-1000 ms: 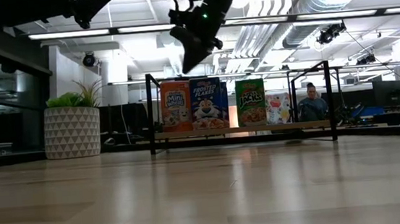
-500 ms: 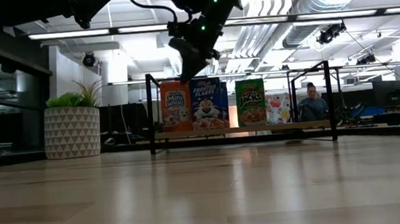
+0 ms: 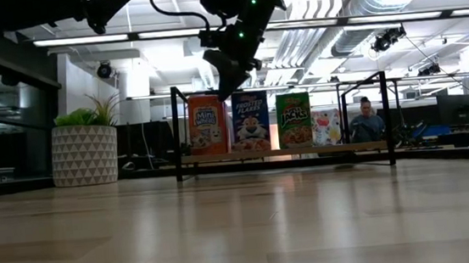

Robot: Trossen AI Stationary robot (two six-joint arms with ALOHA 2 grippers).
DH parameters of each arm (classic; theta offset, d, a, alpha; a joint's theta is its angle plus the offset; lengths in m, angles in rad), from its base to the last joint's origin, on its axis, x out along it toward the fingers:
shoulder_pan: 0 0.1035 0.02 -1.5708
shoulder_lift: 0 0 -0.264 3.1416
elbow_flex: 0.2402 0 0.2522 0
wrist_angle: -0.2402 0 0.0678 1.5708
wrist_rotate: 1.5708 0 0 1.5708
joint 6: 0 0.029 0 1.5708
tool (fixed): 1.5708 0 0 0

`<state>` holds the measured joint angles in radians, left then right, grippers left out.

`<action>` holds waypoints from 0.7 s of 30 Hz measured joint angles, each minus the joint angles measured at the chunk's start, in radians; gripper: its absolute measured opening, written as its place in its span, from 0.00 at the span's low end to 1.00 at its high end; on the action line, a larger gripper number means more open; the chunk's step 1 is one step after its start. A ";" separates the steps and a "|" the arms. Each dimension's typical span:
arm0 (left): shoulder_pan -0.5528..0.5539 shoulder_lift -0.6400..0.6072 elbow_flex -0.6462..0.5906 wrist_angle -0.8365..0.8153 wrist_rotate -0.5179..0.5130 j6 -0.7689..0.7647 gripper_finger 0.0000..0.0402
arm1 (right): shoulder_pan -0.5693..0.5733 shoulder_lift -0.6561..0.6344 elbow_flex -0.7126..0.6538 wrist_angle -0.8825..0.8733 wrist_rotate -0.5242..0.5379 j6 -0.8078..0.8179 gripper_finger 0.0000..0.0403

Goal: Stack cereal on shelf
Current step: Adjust the blue cereal box on the shelf, then put the green cereal box on the shelf aligned with the other green cereal box

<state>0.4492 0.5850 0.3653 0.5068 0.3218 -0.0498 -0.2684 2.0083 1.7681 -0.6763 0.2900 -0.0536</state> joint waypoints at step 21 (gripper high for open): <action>0.000 0.000 0.000 -0.041 0.000 0.000 0.60 | 0.099 -0.133 0.080 -0.181 -0.063 -0.083 0.00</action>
<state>0.4488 0.5854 0.3649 0.4654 0.3218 -0.0502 -0.1696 1.8748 1.8479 -0.8569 0.2269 -0.1363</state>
